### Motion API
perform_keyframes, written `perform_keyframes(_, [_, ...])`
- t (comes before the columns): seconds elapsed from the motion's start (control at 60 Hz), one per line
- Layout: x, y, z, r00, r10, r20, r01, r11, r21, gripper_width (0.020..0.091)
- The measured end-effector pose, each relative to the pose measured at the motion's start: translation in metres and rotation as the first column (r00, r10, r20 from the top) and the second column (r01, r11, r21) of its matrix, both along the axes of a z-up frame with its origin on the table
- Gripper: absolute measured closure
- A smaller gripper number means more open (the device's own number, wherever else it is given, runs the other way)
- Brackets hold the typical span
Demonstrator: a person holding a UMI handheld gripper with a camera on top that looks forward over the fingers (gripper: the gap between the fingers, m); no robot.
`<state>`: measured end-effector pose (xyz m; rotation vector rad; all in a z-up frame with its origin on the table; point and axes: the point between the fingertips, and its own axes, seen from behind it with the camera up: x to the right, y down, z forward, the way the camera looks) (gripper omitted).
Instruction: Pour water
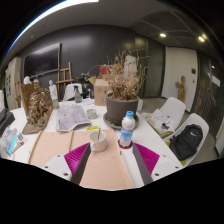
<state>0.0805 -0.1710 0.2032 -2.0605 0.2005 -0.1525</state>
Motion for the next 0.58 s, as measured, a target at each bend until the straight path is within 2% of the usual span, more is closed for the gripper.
perform_keyframes(0.25, [-0.085, -0.104, 0.032, 0.998, 0.033, 0.048, -0.031, 0.999, -0.045, 0.025])
perform_keyframes(0.583, [-0.14, -0.15, 0.036, 0.996, 0.061, 0.06, -0.057, 0.996, -0.068, 0.0248])
